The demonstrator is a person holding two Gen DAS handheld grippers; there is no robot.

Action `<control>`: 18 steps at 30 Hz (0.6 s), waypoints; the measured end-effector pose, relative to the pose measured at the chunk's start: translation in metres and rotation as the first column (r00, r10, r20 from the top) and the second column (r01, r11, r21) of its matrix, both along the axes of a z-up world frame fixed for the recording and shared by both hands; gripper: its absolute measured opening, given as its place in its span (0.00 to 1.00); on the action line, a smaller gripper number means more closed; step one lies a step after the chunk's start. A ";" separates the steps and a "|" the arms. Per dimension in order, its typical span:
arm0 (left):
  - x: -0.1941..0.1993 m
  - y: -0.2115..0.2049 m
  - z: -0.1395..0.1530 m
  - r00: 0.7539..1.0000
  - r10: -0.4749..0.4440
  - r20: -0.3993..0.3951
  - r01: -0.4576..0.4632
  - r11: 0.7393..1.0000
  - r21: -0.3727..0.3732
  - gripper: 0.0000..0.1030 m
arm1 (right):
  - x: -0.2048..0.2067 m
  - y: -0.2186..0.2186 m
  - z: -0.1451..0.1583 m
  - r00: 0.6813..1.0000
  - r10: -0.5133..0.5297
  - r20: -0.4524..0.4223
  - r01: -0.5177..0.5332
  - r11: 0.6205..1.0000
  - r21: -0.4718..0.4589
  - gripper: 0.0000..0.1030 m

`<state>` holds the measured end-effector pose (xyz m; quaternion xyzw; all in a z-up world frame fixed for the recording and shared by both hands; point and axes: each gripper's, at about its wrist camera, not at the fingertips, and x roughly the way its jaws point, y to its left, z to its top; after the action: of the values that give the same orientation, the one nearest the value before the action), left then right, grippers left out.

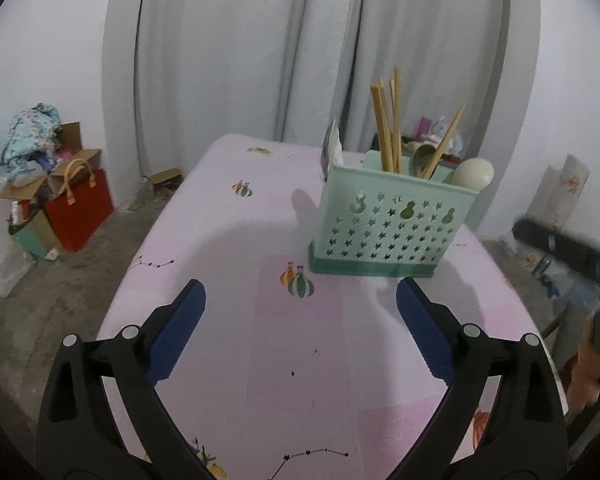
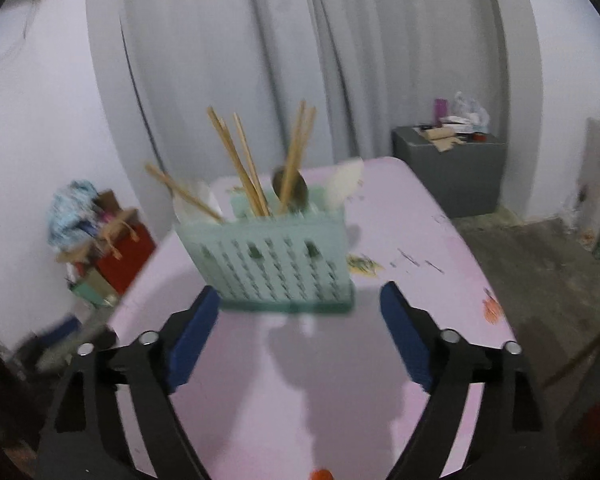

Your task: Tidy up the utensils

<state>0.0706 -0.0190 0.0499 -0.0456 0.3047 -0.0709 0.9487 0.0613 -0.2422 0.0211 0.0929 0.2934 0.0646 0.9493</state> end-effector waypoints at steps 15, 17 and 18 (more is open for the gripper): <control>-0.015 -0.020 0.003 0.980 0.194 0.029 -0.196 0.956 0.220 0.92 | -0.039 0.007 -0.026 0.994 -0.108 0.014 0.109 0.985 -0.136 0.94; -0.015 -0.022 0.003 0.979 0.203 0.030 -0.205 0.955 0.216 0.92 | -0.042 0.003 -0.026 0.992 -0.123 0.013 0.124 0.984 -0.129 0.94; -0.017 -0.022 0.003 0.978 0.205 0.032 -0.207 0.954 0.215 0.92 | -0.042 0.002 -0.027 0.992 -0.124 0.013 0.125 0.984 -0.125 0.94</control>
<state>0.0539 -0.0412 0.0530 0.0273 0.2997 0.0622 0.9516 0.0188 -0.2403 -0.0056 0.0511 0.2882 -0.0132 0.9561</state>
